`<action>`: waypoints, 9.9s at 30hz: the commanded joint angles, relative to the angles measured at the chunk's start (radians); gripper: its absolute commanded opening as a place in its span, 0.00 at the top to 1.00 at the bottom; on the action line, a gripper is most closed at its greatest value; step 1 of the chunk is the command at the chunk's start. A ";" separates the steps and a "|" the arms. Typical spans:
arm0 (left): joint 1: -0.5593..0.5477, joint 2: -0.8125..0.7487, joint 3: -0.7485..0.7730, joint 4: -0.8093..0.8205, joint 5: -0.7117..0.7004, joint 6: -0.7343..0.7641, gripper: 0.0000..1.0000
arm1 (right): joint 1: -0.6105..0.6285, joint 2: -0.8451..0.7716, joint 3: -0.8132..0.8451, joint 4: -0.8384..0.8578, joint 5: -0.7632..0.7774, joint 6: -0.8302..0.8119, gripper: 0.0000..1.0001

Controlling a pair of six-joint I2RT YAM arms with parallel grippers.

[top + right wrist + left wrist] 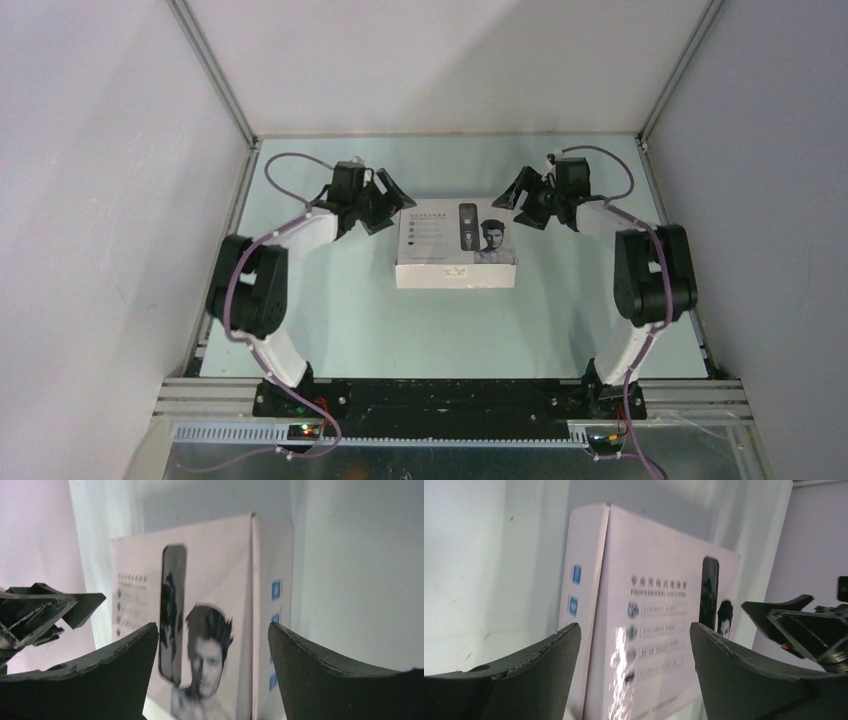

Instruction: Sort the hair-cutting tools

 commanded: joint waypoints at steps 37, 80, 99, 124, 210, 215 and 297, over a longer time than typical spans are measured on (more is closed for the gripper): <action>-0.186 -0.439 -0.442 0.029 -0.087 0.104 0.21 | 0.109 -0.487 -0.602 0.124 0.016 0.002 0.25; -0.293 -0.575 -0.273 -0.280 -0.091 0.108 0.32 | 0.144 -0.701 -0.455 -0.294 0.019 0.072 0.53; -0.294 -0.485 -0.491 0.250 -0.306 0.296 0.18 | 0.156 -0.601 -0.503 0.018 0.099 -0.297 0.22; -0.297 -0.380 -0.264 -0.148 -0.032 0.172 0.43 | 0.222 -0.594 -0.470 -0.195 0.076 0.003 0.51; -0.297 -0.401 -0.192 -0.415 -0.186 0.187 0.37 | 0.253 -0.520 -0.188 -0.609 0.296 0.106 0.53; -0.300 -0.421 -0.186 -0.425 -0.190 0.185 0.37 | 0.258 -0.530 -0.186 -0.603 0.295 0.113 0.52; -0.754 -0.745 -0.728 0.076 -0.879 0.255 0.62 | 0.779 -1.028 -0.682 -0.274 0.871 -0.127 0.59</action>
